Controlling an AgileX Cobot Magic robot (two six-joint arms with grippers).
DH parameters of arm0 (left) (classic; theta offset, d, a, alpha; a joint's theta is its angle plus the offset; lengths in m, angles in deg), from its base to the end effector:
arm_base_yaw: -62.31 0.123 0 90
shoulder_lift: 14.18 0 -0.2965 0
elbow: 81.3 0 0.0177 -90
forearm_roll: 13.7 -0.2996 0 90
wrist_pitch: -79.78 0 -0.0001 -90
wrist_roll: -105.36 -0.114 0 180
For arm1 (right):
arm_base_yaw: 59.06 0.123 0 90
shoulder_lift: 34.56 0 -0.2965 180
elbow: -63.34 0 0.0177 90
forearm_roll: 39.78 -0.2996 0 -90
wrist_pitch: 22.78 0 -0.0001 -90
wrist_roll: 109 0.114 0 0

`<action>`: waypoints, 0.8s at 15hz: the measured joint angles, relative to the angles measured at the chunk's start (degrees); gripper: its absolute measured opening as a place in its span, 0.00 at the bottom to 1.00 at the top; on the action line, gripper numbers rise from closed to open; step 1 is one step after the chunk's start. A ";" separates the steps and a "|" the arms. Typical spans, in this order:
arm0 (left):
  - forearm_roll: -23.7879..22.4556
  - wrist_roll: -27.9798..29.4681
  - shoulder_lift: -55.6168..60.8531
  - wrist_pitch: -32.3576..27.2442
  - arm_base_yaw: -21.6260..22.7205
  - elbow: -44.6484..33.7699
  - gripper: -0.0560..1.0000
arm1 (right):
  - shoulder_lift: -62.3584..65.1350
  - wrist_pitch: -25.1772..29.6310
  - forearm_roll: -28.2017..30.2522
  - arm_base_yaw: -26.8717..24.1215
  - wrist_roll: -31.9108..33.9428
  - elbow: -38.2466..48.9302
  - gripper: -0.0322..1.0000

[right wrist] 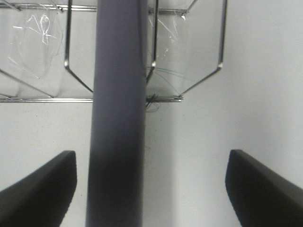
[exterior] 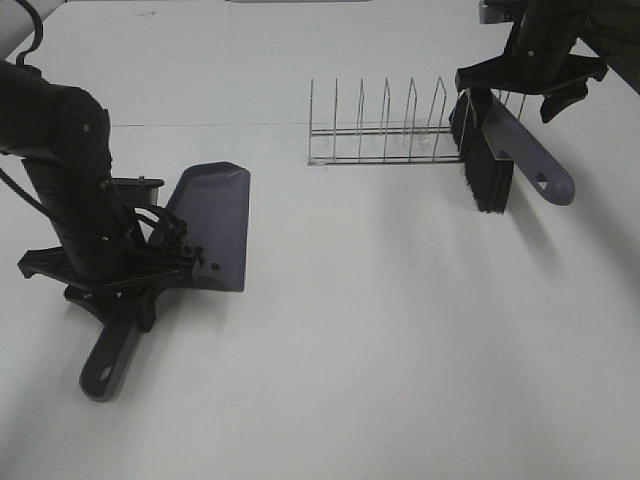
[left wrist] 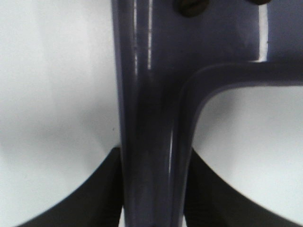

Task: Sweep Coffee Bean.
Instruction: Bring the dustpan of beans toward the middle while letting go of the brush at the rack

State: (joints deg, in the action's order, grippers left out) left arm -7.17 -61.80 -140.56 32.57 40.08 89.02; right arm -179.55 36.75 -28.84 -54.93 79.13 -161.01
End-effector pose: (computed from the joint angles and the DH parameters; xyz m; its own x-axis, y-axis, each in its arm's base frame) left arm 0.3577 -0.1565 0.0448 -0.9934 0.0861 0.0761 0.0813 0.9947 -0.0636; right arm 0.5793 0.0231 0.1497 -0.9352 -0.0238 -0.3532 0.0269 0.9901 -0.1380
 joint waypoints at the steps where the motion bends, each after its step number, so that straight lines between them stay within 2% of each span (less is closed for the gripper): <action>1: 0.00 0.00 0.00 0.00 0.00 0.00 0.35 | 0.00 0.00 0.00 0.00 0.00 0.00 0.74; 4: 0.34 0.23 0.52 1.49 -0.40 0.00 0.35 | 6.70 4.58 -0.17 0.00 0.11 -0.17 0.74; 6: 0.52 0.46 0.57 2.75 -1.03 0.00 0.35 | 7.56 4.81 -0.92 0.00 0.23 -0.29 0.74; 8: 1.26 0.69 0.57 5.04 -3.44 0.69 0.35 | 8.88 5.61 -3.61 0.00 0.23 -0.34 0.74; 12: 2.35 1.95 -0.11 4.35 -3.84 2.01 0.35 | 8.88 9.22 -4.13 0.00 0.00 -0.34 0.74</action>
State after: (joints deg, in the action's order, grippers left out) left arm -4.82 -59.86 -140.67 36.92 36.24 91.03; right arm -170.67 45.98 -32.96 -54.93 79.13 -161.35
